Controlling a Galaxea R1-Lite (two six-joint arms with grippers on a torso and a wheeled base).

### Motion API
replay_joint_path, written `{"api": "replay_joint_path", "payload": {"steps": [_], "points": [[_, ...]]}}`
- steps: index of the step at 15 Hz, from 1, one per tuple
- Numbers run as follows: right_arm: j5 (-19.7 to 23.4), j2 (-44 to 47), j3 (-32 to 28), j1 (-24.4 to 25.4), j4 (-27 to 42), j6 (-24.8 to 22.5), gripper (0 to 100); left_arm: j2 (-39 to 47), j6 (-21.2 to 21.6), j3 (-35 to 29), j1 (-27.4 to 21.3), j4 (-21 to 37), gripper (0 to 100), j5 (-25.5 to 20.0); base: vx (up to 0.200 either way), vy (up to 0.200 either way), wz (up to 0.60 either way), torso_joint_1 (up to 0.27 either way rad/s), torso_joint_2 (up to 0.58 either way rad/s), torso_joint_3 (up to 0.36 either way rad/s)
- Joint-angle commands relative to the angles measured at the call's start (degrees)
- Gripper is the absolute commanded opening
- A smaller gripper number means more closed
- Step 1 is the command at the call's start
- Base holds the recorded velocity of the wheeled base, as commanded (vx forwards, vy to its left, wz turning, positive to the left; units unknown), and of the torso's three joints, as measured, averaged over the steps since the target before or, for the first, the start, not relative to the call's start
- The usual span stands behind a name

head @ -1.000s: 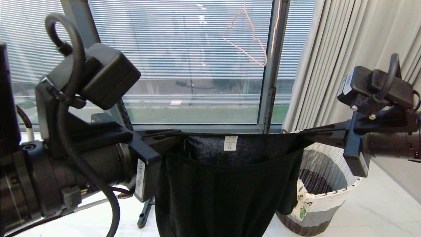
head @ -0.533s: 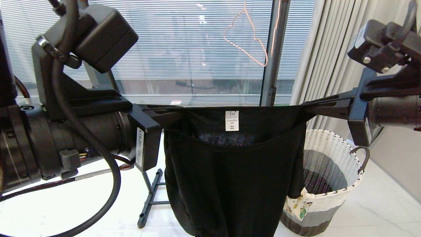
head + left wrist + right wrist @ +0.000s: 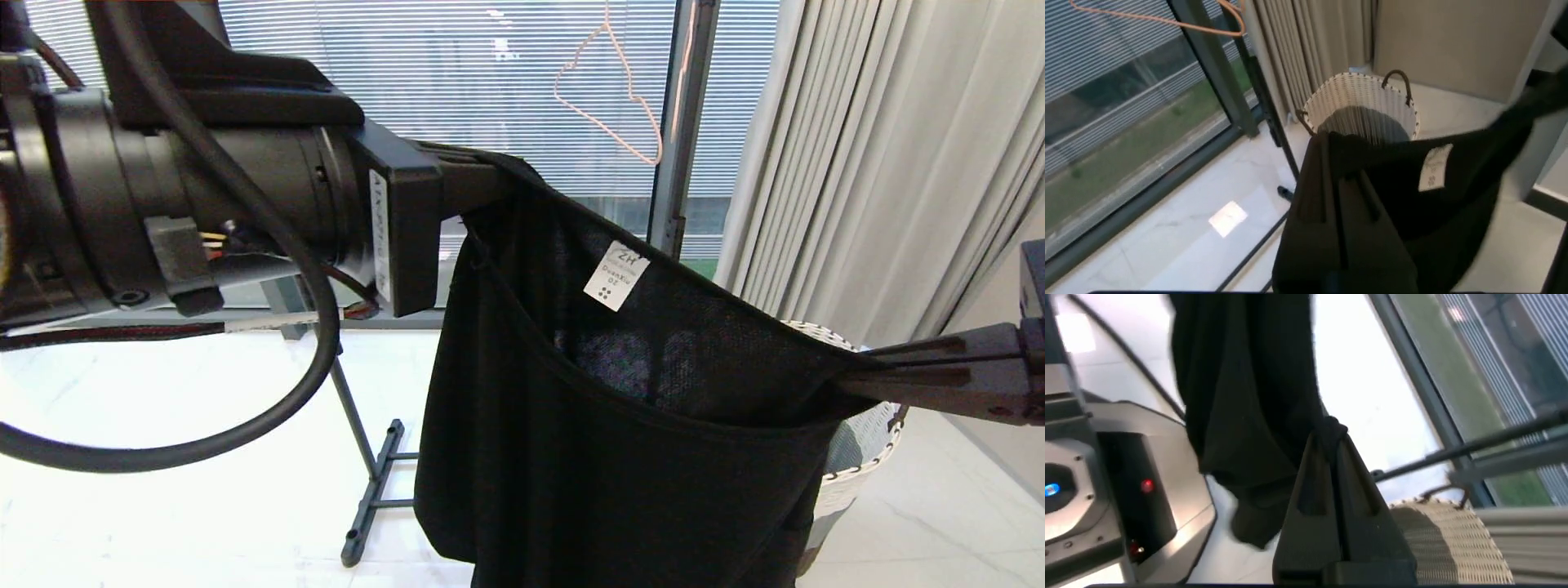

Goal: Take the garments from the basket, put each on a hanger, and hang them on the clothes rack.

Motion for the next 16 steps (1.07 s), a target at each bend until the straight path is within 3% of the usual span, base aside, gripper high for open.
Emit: {"api": "replay_joint_path", "payload": {"steps": [1, 4, 6, 8, 10, 14, 16], "points": [[-0.4, -0.8, 0.3, 1.3, -0.1, 0.0, 0, 2.1, -0.1, -1.1, 0.1, 0.3, 0, 0.2, 0.000, 0.000, 0.00, 0.000, 0.00, 0.000], [-0.1, 3.0, -3.7, -3.4, -2.7, 2.6, 0, 0.5, -1.2, -0.5, 0.5, 4.7, 0, 5.1, 0.000, 0.000, 0.00, 0.000, 0.00, 0.000], [-0.1, 8.2, -9.0, -4.2, -7.1, 7.2, 0, -1.0, -6.2, -0.5, -0.4, 8.7, 0, 6.0, 0.000, 0.000, 0.00, 0.000, 0.00, 0.000], [-0.2, 12.7, -15.1, -5.1, -7.8, 7.9, 0, -2.5, -13.7, -0.4, -4.7, 10.8, 0, 6.9, 0.000, 0.000, 0.00, 0.000, 0.00, 0.000], [-0.2, 14.5, -18.2, -5.7, -7.8, 7.9, 0, -4.9, -15.4, 0.8, -12.3, 15.9, 0, 11.2, 0.000, 0.000, 0.00, 0.000, 0.00, 0.000], [-0.3, 12.2, -18.1, -5.8, -4.9, 7.9, 0, -5.2, -12.7, 2.9, -12.4, 16.1, 0, 14.4, 0.000, 0.000, 0.00, 0.000, 0.00, 0.000], [-0.1, 9.0, -18.0, -5.7, 0.3, 7.8, 0, -5.0, -3.7, 2.8, -5.3, 13.9, 0, 14.2, 0.000, 0.000, 0.00, 0.000, 0.00, 0.000]]}}
